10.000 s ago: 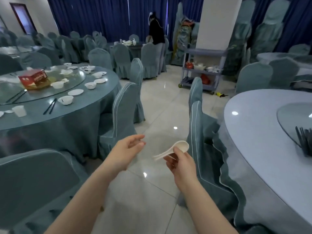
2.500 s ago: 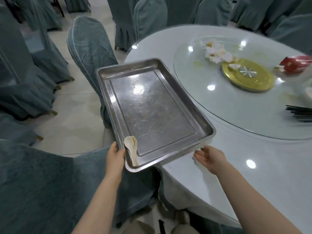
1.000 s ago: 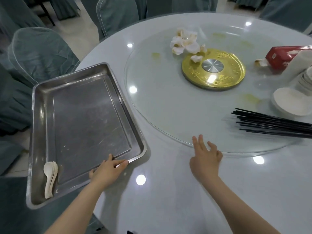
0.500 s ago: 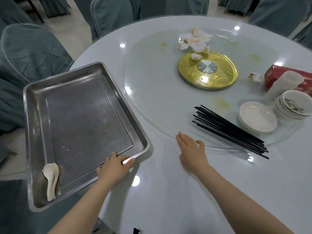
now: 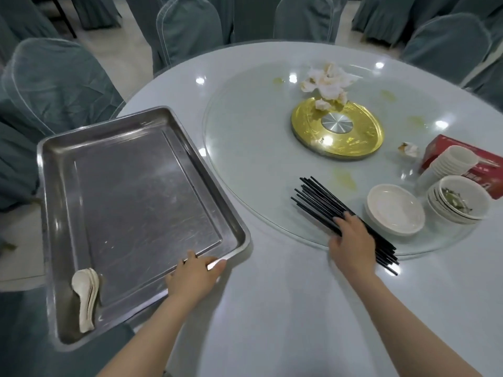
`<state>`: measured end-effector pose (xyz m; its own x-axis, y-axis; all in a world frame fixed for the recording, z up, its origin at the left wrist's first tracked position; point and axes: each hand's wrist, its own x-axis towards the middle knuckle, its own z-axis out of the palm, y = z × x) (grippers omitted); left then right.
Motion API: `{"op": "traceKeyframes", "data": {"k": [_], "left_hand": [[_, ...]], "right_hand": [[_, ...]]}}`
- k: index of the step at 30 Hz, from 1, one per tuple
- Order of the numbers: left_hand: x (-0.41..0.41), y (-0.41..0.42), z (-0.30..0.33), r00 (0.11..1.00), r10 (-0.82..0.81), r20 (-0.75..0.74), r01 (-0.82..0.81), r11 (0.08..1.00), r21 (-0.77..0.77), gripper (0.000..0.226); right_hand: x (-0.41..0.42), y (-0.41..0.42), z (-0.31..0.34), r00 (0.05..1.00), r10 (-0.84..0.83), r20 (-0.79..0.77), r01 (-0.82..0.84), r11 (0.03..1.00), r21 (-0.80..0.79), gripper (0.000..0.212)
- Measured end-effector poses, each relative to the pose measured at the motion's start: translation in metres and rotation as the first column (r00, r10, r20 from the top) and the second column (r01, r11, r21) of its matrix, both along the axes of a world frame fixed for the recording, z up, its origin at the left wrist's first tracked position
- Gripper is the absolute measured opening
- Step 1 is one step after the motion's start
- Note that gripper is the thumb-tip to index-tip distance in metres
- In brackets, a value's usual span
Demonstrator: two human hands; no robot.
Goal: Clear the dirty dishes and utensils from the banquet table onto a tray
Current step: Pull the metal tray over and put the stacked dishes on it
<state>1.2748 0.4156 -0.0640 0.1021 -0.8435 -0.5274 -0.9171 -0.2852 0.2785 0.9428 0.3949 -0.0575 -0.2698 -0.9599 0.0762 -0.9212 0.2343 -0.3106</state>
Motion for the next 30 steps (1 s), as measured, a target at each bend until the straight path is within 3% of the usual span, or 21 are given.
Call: {"op": "traceKeyframes", "data": {"k": [2, 4, 9, 15, 19, 24, 30], "left_hand": [[-0.005, -0.001, -0.001, 1.000, -0.004, -0.004, 0.004, 1.000, -0.005, 0.047], [-0.005, -0.002, -0.002, 1.000, 0.007, -0.008, -0.007, 1.000, -0.013, 0.048], [-0.002, -0.003, -0.004, 1.000, -0.015, 0.009, 0.015, 1.000, 0.002, 0.049], [0.003, -0.003, -0.009, 0.999, -0.044, 0.006, 0.044, 0.999, 0.012, 0.051], [0.005, -0.004, -0.012, 0.998, -0.065, 0.014, 0.065, 0.998, 0.012, 0.052], [0.006, -0.003, -0.015, 0.997, -0.082, 0.012, 0.082, 0.997, -0.005, 0.050], [0.005, 0.000, -0.013, 0.994, -0.109, 0.016, 0.109, 0.993, -0.044, 0.043]], "right_hand": [[-0.025, 0.000, -0.003, 0.998, -0.061, -0.029, 0.066, 0.977, 0.203, 0.061], [-0.035, -0.002, -0.007, 0.998, -0.050, -0.034, 0.058, 0.956, 0.286, 0.070], [-0.023, -0.010, -0.007, 0.997, 0.018, -0.078, 0.000, 0.974, 0.228, 0.060], [-0.018, -0.016, -0.010, 0.998, 0.007, -0.061, 0.008, 0.972, 0.237, 0.063], [-0.015, -0.019, -0.015, 0.997, 0.080, -0.013, -0.074, 0.967, 0.244, 0.067], [-0.005, -0.025, -0.010, 0.998, -0.037, -0.057, 0.051, 0.962, 0.267, 0.073], [-0.002, -0.034, -0.003, 1.000, 0.019, 0.016, -0.023, 0.948, 0.319, 0.063]]}}
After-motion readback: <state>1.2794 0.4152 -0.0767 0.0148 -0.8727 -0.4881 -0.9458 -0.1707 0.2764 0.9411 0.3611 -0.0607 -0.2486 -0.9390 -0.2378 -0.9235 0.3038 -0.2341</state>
